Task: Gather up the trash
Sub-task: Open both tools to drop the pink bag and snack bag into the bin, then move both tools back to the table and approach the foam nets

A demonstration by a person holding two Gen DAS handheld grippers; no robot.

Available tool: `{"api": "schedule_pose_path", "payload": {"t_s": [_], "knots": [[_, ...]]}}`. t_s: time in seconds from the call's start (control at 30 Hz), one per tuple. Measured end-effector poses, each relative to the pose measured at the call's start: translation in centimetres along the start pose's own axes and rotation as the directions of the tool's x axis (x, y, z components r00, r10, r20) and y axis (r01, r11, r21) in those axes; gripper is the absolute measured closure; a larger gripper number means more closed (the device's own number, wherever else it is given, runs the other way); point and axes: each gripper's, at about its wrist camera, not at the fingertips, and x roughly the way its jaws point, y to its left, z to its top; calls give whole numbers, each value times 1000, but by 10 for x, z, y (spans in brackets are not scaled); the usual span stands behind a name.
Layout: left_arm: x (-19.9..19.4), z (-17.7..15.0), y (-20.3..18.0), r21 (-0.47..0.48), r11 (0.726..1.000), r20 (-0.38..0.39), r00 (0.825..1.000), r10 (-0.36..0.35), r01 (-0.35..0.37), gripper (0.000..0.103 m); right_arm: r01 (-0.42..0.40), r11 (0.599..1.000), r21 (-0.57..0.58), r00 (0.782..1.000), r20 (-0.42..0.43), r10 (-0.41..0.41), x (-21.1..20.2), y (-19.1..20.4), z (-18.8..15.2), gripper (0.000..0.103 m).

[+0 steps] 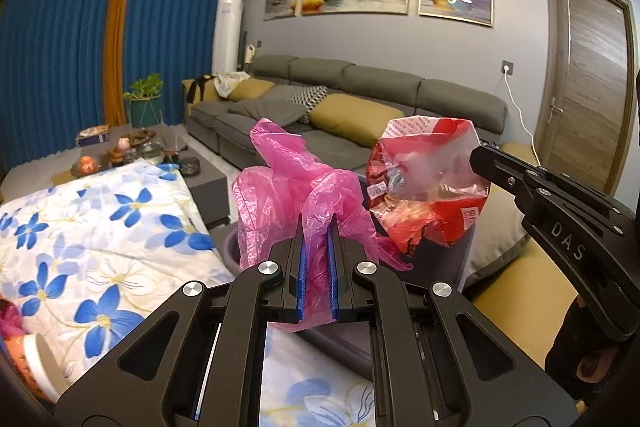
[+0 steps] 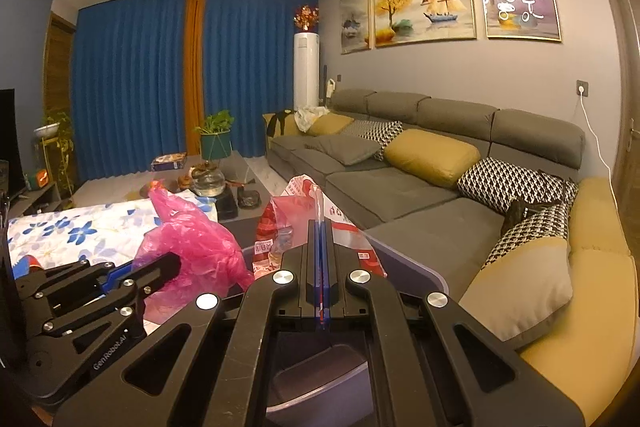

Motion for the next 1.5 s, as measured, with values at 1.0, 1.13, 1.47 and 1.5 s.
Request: {"api": "schedule_pose_path", "payload": {"t_s": [1.0,1.13,1.47,1.5], "knots": [[-38,-20,37,-68,979,19,981,193,-191,10,-11,999,35,999,-33,12,5,4,-9,38],[-87,-25,38,-72,960,63,959,275,-271,9,-54,998,10,998,-13,54,-19,25,-16,25],[-212,-64,75,-153,881,103,880,464,-447,9,-237,968,-81,971,17,240,-85,106,-34,20],[-224,-69,80,-155,868,110,865,490,-472,9,-259,962,-90,965,17,262,-91,115,-36,19]]}}
